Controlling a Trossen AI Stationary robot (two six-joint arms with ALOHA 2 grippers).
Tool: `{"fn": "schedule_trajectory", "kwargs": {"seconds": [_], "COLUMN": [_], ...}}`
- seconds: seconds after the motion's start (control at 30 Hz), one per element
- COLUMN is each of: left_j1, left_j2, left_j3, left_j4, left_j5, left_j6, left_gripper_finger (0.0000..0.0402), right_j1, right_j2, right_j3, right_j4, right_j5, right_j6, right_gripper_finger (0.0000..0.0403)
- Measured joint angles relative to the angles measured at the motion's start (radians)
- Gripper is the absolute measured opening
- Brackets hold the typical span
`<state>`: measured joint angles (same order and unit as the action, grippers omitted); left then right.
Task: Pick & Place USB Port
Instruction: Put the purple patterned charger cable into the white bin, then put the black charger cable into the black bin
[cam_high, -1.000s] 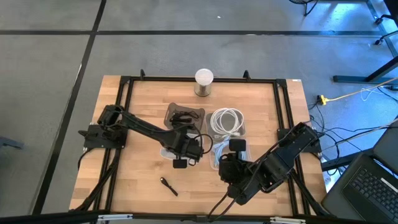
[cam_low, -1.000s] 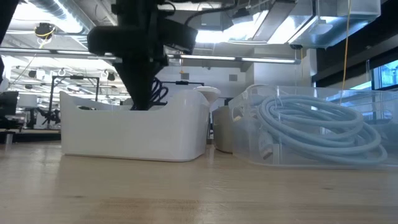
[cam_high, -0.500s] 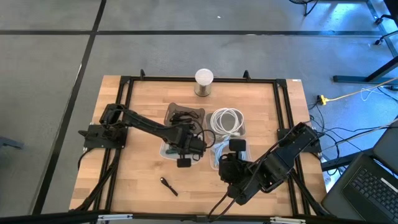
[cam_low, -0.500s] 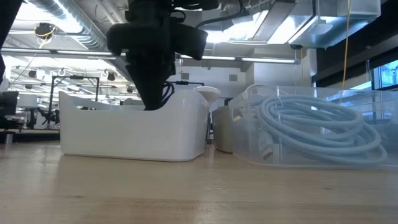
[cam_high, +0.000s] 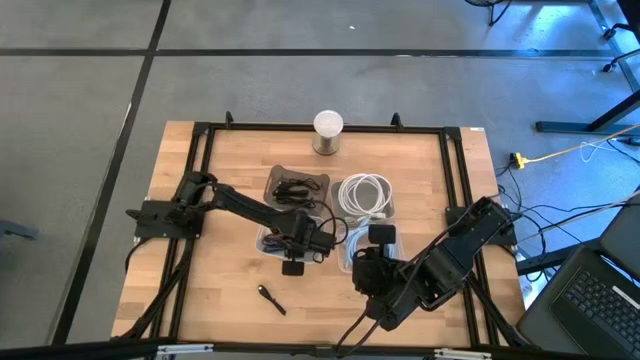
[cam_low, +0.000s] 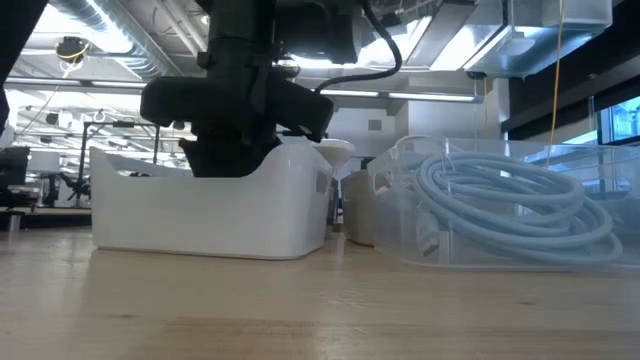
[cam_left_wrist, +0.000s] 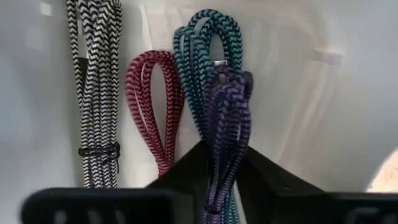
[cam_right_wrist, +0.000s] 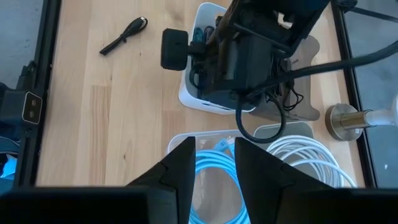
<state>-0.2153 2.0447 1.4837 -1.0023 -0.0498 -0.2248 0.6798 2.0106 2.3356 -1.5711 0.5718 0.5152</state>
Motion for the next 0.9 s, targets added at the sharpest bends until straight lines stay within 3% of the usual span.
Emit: {"fn": "schedule_trajectory", "kwargs": {"seconds": [0.27, 0.53, 0.7, 0.9], "left_j1": [0.003, -0.042, -0.159, -0.375], "left_j2": [-0.035, -0.232, -0.382, -0.472], "left_j3": [0.014, 0.033, -0.017, -0.149], "left_j4": [-0.026, 0.016, 0.185, 0.467], "left_j5": [0.000, -0.123, -0.220, -0.220], "left_j6": [-0.020, -0.086, -0.094, -0.100], "left_gripper_finger": [0.0154, 0.0181, 0.0178, 0.0181], "right_j1": [0.000, 0.000, 0.011, 0.053], "right_j2": [0.000, 0.000, 0.000, 0.000], "right_j3": [0.000, 0.000, 0.000, 0.000], "right_j4": [0.000, 0.000, 0.000, 0.000], "right_j5": [0.000, -0.043, -0.076, -0.078], "right_j6": [0.000, 0.002, 0.012, 0.037], "right_gripper_finger": [0.0113, 0.0113, 0.0113, 0.0113]}}
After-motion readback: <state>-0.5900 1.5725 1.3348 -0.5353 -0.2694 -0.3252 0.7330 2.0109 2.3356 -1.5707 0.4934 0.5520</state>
